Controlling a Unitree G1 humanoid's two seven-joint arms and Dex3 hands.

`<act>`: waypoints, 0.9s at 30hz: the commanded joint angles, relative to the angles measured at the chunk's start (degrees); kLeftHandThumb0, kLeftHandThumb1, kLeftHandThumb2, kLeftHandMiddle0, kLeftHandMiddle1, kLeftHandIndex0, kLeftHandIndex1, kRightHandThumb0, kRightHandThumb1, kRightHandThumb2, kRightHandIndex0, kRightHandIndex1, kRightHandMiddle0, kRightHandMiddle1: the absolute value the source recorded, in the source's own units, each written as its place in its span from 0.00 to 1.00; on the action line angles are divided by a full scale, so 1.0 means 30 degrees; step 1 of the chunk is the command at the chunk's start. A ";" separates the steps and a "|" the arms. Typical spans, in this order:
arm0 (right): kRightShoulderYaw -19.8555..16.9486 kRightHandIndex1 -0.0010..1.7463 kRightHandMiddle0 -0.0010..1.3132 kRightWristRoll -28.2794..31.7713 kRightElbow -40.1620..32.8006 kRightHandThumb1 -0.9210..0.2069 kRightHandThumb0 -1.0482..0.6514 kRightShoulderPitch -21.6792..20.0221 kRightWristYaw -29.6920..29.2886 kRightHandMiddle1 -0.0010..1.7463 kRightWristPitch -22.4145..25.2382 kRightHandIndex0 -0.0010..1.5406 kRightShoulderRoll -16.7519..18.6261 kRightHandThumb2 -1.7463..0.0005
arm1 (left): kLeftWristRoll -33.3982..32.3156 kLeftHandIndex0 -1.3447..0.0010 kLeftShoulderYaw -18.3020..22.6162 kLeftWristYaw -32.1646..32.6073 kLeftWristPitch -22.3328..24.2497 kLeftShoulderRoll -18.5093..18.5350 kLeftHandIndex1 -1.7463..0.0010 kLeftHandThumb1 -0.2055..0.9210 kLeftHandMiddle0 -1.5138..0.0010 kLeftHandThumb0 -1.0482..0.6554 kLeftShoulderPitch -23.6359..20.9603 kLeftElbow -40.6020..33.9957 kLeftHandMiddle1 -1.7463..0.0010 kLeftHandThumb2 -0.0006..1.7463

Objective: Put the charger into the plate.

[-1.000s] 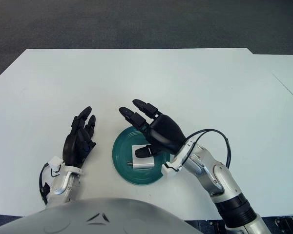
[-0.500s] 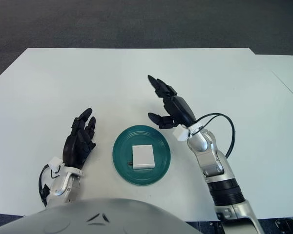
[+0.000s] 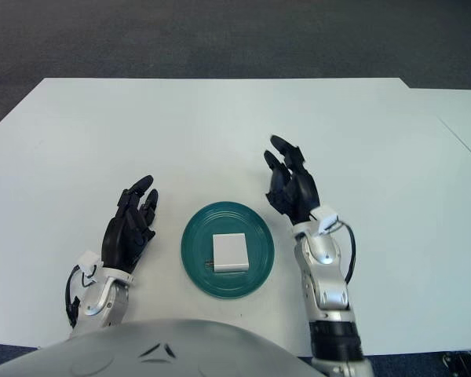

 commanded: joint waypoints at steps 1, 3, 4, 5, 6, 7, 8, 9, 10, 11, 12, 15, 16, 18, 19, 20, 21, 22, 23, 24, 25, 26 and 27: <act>-0.0462 0.05 0.22 0.0731 -0.0248 0.00 0.06 0.0576 0.0033 0.57 0.0251 0.30 0.0484 0.57 | -0.0391 1.00 0.0163 -0.0320 0.0466 0.0196 0.51 1.00 0.82 0.02 -0.0107 -0.0227 0.99 0.54; -0.0638 0.04 0.20 0.1045 -0.0182 0.00 0.06 0.0754 0.0126 0.56 0.0454 0.28 0.0685 0.57 | -0.0586 1.00 0.0233 -0.0356 0.0720 0.0226 0.50 1.00 0.82 0.02 -0.0181 -0.0205 0.99 0.54; -0.0704 0.04 0.19 0.1153 -0.0193 0.00 0.05 0.0793 0.0148 0.55 0.0564 0.27 0.0742 0.57 | -0.0650 1.00 0.0258 -0.0358 0.0816 0.0224 0.50 1.00 0.83 0.02 -0.0215 -0.0189 0.99 0.54; -0.0760 0.03 0.19 0.1156 -0.0310 0.00 0.05 0.0847 0.0041 0.55 0.0766 0.27 0.0772 0.57 | -0.0707 1.00 0.0315 -0.0340 0.0918 0.0208 0.50 1.00 0.83 0.02 -0.0307 -0.0094 0.99 0.54; -0.0804 0.03 0.17 0.1152 -0.0396 0.00 0.05 0.0886 -0.0032 0.54 0.0913 0.26 0.0794 0.57 | -0.0748 1.00 0.0356 -0.0329 0.0994 0.0197 0.50 1.00 0.83 0.02 -0.0373 -0.0028 0.99 0.53; -0.0857 0.03 0.16 0.1098 -0.0483 0.00 0.06 0.0958 -0.0103 0.54 0.1021 0.26 0.0803 0.57 | -0.0786 1.00 0.0390 -0.0351 0.1035 0.0215 0.50 1.00 0.83 0.02 -0.0399 -0.0003 0.99 0.53; -0.0985 0.02 0.14 0.1018 -0.0527 0.00 0.06 0.1037 -0.0181 0.53 0.1133 0.25 0.0768 0.56 | -0.0836 1.00 0.0416 -0.0392 0.1090 0.0238 0.50 1.00 0.83 0.02 -0.0423 0.0023 0.99 0.53; -0.1085 0.02 0.13 0.0960 -0.0549 0.00 0.06 0.1082 -0.0210 0.52 0.1206 0.25 0.0751 0.56 | -0.0870 1.00 0.0431 -0.0427 0.1129 0.0255 0.51 1.00 0.83 0.02 -0.0428 0.0023 0.99 0.53; -0.1156 0.02 0.12 0.0917 -0.0568 0.00 0.06 0.1107 -0.0223 0.52 0.1267 0.25 0.0748 0.55 | -0.0893 1.00 0.0442 -0.0451 0.1161 0.0265 0.51 1.00 0.83 0.02 -0.0433 0.0022 0.99 0.53; -0.1252 0.02 0.12 0.0822 -0.0519 0.00 0.06 0.1174 -0.0242 0.52 0.1282 0.25 0.0725 0.55 | -0.0929 1.00 0.0478 -0.0515 0.1120 0.0279 0.51 1.00 0.83 0.02 -0.0449 0.0106 0.99 0.53; -0.1311 0.02 0.12 0.0754 -0.0488 0.00 0.06 0.1219 -0.0248 0.52 0.1291 0.25 0.0720 0.55 | -0.0950 1.00 0.0505 -0.0561 0.1085 0.0286 0.51 1.00 0.82 0.02 -0.0458 0.0166 0.99 0.53; -0.1714 0.02 0.13 0.0550 0.0261 0.00 0.06 0.1407 0.0023 0.52 0.0868 0.26 0.0500 0.54 | -0.0891 1.00 0.0566 -0.0640 0.0924 0.0298 0.51 1.00 0.82 0.02 -0.0526 0.0309 0.99 0.54; -0.1785 0.02 0.13 0.0515 0.0373 0.00 0.06 0.1432 0.0085 0.52 0.0802 0.26 0.0482 0.54 | -0.0875 1.00 0.0579 -0.0649 0.0906 0.0294 0.51 1.00 0.82 0.02 -0.0534 0.0319 0.99 0.54; -0.1951 0.02 0.14 0.0383 0.0639 0.00 0.06 0.1548 0.0232 0.52 0.0623 0.26 0.0418 0.54 | -0.0743 1.00 0.0592 -0.0523 0.0933 0.0254 0.52 1.00 0.83 0.02 -0.0513 0.0250 0.99 0.54; -0.2007 0.02 0.14 0.0300 0.0705 0.00 0.06 0.1632 0.0278 0.52 0.0562 0.27 0.0405 0.54 | -0.0674 1.00 0.0599 -0.0380 0.1063 0.0215 0.52 1.00 0.83 0.02 -0.0468 0.0139 0.99 0.54; -0.2059 0.02 0.14 0.0205 0.0755 0.00 0.06 0.1759 0.0295 0.52 0.0534 0.27 0.0385 0.54 | -0.0483 1.00 0.0596 0.0019 0.1439 0.0098 0.53 1.00 0.83 0.02 -0.0383 -0.0066 1.00 0.54; -0.2088 0.02 0.14 0.0144 0.0772 0.00 0.06 0.1837 0.0303 0.52 0.0526 0.26 0.0382 0.53 | -0.0352 1.00 0.0596 0.0295 0.1712 0.0013 0.53 1.00 0.83 0.02 -0.0325 -0.0207 1.00 0.53; -0.2114 0.02 0.13 0.0105 0.0775 0.00 0.06 0.1928 0.0307 0.52 0.0530 0.26 0.0389 0.53 | -0.0257 1.00 0.0602 0.0408 0.1723 -0.0027 0.53 1.00 0.83 0.03 -0.0271 -0.0265 1.00 0.53; -0.2135 0.02 0.13 0.0084 0.0779 0.00 0.06 0.1976 0.0318 0.52 0.0532 0.26 0.0402 0.53 | -0.0207 1.00 0.0604 0.0447 0.1693 -0.0039 0.53 1.00 0.83 0.03 -0.0243 -0.0289 1.00 0.53; -0.2162 0.02 0.13 0.0090 0.0806 0.00 0.06 0.2022 0.0343 0.52 0.0510 0.26 0.0417 0.53 | -0.0175 1.00 0.0588 0.0374 0.1509 -0.0014 0.53 1.00 0.83 0.03 -0.0228 -0.0257 1.00 0.52; -0.2167 0.01 0.13 0.0085 0.0821 0.00 0.06 0.2061 0.0355 0.52 0.0481 0.26 0.0439 0.53 | -0.0160 1.00 0.0586 0.0324 0.1399 0.0011 0.53 1.00 0.83 0.03 -0.0214 -0.0247 1.00 0.52; -0.2197 0.01 0.12 0.0123 0.0903 0.00 0.07 0.2110 0.0395 0.52 0.0406 0.26 0.0464 0.53 | -0.0148 1.00 0.0556 0.0270 0.1362 0.0035 0.53 1.00 0.83 0.03 -0.0187 -0.0278 1.00 0.52; -0.2207 0.01 0.12 0.0141 0.0959 0.00 0.07 0.2138 0.0412 0.51 0.0354 0.26 0.0489 0.53 | -0.0148 1.00 0.0551 0.0228 0.1357 0.0055 0.54 1.00 0.83 0.03 -0.0177 -0.0306 1.00 0.52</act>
